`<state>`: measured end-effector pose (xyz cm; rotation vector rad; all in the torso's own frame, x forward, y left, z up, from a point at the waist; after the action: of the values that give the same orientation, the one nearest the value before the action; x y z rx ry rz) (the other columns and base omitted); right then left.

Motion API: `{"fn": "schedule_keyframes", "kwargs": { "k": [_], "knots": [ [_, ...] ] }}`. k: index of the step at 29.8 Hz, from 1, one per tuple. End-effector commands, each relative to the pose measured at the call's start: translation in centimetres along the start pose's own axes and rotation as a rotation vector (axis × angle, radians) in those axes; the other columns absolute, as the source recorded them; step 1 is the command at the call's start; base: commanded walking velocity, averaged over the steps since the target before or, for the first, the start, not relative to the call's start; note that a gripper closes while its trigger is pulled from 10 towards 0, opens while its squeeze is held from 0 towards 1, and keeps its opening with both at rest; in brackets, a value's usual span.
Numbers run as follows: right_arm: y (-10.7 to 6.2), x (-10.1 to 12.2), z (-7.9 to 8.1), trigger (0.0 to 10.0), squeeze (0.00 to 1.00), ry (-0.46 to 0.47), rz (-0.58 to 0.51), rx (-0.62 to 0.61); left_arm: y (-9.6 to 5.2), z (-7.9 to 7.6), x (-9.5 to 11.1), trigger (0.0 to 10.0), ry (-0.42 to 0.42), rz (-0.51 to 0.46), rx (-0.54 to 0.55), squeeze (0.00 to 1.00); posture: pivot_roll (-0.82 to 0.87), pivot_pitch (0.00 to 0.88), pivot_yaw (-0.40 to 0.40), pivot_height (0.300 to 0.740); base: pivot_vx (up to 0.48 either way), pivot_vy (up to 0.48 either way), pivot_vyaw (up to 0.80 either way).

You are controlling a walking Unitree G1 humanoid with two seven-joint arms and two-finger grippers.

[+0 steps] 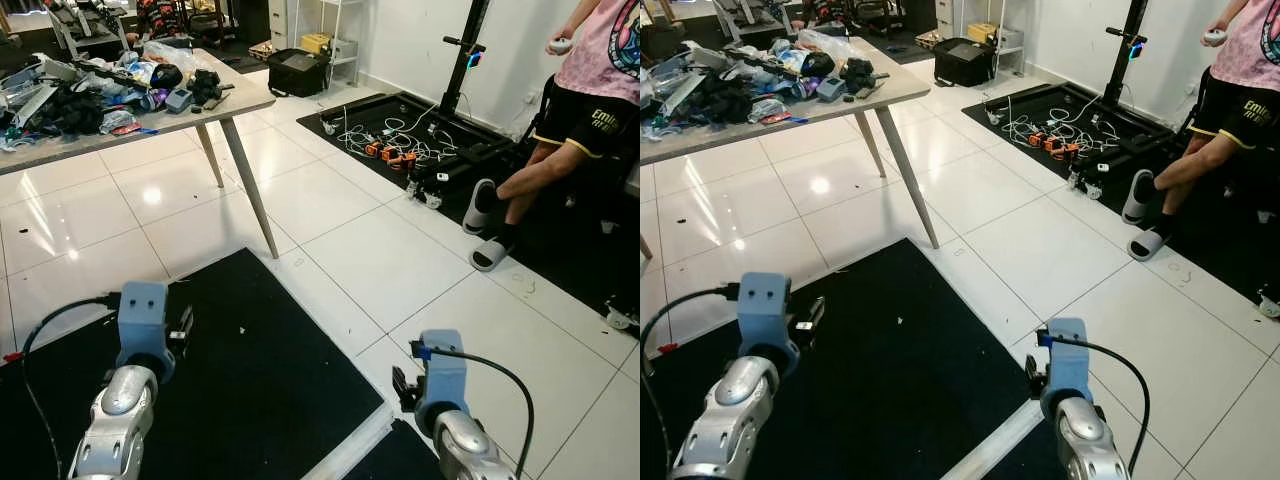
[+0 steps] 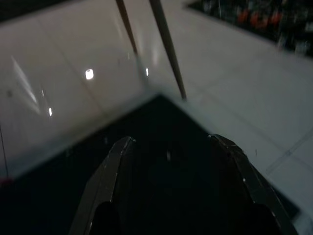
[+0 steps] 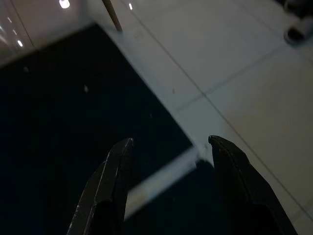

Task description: Picking trash to rubbish bin

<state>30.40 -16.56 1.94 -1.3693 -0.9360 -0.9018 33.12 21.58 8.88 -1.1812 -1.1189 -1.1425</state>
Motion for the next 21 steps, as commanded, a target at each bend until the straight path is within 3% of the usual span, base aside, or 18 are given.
{"fn": "schedule_keyframes", "kwargs": {
  "k": [1,9,17,21],
  "knots": [
    [0.2,-0.2,0.2,10.0,0.00,0.015,-0.021,0.002,-0.1,-0.2,0.2,10.0,-0.010,-0.064,-0.004,0.00,0.01,0.026,0.011,0.740,0.000,0.000,0.00],
    [0.6,-1.1,0.8,10.0,0.00,-0.063,-0.048,0.050,0.0,-0.4,-0.6,10.0,0.009,-0.060,-0.004,0.00,0.01,0.022,0.007,0.740,0.000,0.000,0.00],
    [0.7,-1.0,0.9,10.0,0.00,-0.036,-0.068,0.050,0.1,-0.9,-0.4,10.0,0.026,-0.088,-0.031,0.00,0.01,0.030,0.005,0.740,0.000,0.000,0.00],
    [0.9,-0.8,1.0,10.0,0.00,-0.049,-0.081,0.051,0.7,-1.5,-0.6,10.0,0.014,-0.054,-0.043,0.00,0.01,0.035,0.009,0.740,0.000,0.000,0.00]
  ]
}}
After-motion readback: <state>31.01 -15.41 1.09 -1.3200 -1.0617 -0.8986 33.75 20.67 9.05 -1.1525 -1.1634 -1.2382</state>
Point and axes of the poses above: a point about 5 cm out from each wrist's last joint towards the gripper, its own y axis pointing out of the wrist towards the gripper, its own x axis along the axis of the wrist's last joint, z = x × y, the point moved 5 cm from there along y, pointing out of the wrist towards the gripper, and after that the axes turned 1 degree about -y, right-handed, at the moved point
